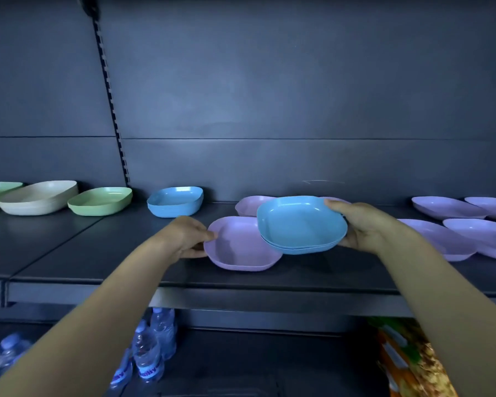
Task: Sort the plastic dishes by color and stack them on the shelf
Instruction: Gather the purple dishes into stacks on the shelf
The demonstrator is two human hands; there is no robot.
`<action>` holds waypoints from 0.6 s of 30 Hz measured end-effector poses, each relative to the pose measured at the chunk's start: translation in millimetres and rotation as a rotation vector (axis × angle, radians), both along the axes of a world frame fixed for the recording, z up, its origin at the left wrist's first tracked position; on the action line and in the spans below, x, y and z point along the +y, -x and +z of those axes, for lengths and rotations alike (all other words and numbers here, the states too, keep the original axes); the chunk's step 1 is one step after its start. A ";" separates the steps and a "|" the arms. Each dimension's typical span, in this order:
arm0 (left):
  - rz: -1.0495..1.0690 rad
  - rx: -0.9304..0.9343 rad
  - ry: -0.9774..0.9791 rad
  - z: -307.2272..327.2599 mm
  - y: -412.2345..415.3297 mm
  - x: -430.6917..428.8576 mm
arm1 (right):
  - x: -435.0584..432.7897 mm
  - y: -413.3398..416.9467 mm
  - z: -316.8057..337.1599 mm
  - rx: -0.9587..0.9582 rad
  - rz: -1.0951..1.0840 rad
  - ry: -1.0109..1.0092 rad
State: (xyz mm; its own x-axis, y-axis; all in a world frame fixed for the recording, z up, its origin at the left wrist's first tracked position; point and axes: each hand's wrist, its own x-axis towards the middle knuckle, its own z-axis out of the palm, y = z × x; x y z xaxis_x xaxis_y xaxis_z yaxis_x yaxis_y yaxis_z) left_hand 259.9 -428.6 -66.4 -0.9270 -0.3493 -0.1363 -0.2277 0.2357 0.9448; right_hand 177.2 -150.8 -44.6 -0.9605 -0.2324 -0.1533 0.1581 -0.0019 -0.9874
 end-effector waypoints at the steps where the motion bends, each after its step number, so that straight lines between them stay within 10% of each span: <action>1: 0.024 0.006 -0.007 1.5 -7.8 -6.6 | -5.2 -1.4 2.4 -0.006 -0.004 0.022; 18: 0.196 0.124 0.046 23.9 -70.6 -190.0 | -200.6 17.2 21.5 0.085 -0.032 -0.027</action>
State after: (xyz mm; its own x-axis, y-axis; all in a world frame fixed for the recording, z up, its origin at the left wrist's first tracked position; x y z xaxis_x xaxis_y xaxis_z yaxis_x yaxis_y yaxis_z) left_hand 330.5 -618.6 -42.5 -0.8496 -0.5274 -0.0051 -0.1562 0.2423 0.9575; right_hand 159.9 -351.4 -23.1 -0.9771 -0.1982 -0.0771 0.0744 0.0209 -0.9970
